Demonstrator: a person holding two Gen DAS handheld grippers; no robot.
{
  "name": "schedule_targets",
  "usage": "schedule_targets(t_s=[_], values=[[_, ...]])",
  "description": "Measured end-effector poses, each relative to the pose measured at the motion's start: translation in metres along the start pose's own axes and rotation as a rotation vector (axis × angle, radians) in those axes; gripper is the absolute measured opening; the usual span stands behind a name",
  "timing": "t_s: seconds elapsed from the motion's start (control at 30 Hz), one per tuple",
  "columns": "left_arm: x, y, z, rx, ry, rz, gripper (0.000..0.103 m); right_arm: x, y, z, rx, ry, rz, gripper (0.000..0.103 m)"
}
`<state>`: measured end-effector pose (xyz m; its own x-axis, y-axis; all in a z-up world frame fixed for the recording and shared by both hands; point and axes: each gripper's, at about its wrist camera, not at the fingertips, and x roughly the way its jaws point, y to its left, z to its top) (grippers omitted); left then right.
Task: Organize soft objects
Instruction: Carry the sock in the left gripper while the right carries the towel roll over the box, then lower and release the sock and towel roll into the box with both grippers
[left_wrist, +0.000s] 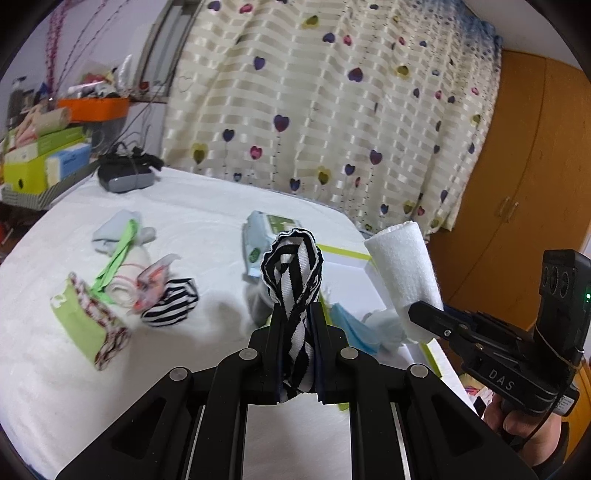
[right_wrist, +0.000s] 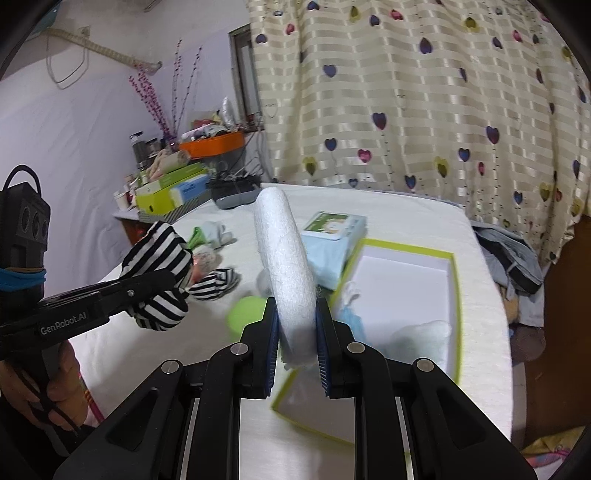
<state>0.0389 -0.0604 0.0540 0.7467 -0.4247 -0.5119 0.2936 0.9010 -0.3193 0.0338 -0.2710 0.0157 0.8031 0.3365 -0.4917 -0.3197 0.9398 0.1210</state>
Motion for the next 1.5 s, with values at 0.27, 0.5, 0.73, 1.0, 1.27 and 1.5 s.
schedule_targets(t_s=[0.27, 0.5, 0.73, 1.0, 1.27, 1.5], values=[[0.015, -0.023, 0.012, 0.061, 0.007, -0.040, 0.012, -0.006, -0.028, 0.000, 0.052, -0.011, -0.050, 0.019], [0.037, -0.040, 0.016, 0.086, 0.029, -0.060, 0.012, -0.003, -0.051, 0.000, 0.095, -0.006, -0.085, 0.019], [0.062, -0.059, 0.020, 0.119, 0.062, -0.087, 0.012, 0.006, -0.075, -0.002, 0.130, 0.010, -0.122, 0.019], [0.101, -0.076, 0.023, 0.141, 0.118, -0.093, 0.012, 0.031, -0.103, 0.001, 0.153, 0.052, -0.157, 0.019], [0.144, -0.080, 0.024, 0.143, 0.192, -0.075, 0.012, 0.063, -0.120, 0.003, 0.164, 0.096, -0.172, 0.019], [0.174, -0.083, 0.024, 0.139, 0.249, -0.076, 0.012, 0.081, -0.129, 0.005, 0.167, 0.136, -0.183, 0.019]])
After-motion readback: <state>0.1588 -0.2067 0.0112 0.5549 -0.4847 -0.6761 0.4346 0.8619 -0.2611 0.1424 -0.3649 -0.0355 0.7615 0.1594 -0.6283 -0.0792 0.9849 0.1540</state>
